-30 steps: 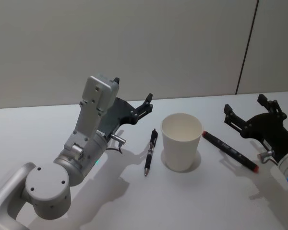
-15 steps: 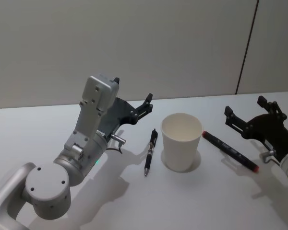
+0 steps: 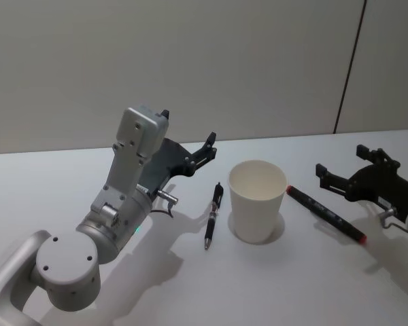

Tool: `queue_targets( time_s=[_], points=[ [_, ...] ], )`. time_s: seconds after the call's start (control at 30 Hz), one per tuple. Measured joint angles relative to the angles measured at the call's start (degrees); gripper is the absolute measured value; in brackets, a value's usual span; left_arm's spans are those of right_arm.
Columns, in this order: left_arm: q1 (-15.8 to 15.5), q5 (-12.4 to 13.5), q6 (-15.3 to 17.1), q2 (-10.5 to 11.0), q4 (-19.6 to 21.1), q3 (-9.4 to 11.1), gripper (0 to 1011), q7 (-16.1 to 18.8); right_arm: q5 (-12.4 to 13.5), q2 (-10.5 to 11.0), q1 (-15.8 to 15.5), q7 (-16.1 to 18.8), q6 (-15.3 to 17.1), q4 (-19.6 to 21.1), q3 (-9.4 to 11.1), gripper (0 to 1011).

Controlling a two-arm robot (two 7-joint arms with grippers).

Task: Place the pen into the pen holder.

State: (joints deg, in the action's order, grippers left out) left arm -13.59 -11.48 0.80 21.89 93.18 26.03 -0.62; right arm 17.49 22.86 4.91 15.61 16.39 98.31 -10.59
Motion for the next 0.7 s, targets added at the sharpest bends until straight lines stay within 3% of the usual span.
queue_targets(
  time_s=[0.3, 0.7],
  points=[
    [0.0, 0.0, 0.0, 0.0, 0.0, 0.0, 1001, 0.0, -4.1, -0.1, 5.2, 7.1, 5.1, -3.6, -0.9, 1001],
    [0.0, 0.0, 0.0, 0.0, 0.0, 0.0, 1001, 0.0, -7.4, -2.5, 10.0, 10.0, 10.1, -8.1, -2.9, 1001]
  ],
)
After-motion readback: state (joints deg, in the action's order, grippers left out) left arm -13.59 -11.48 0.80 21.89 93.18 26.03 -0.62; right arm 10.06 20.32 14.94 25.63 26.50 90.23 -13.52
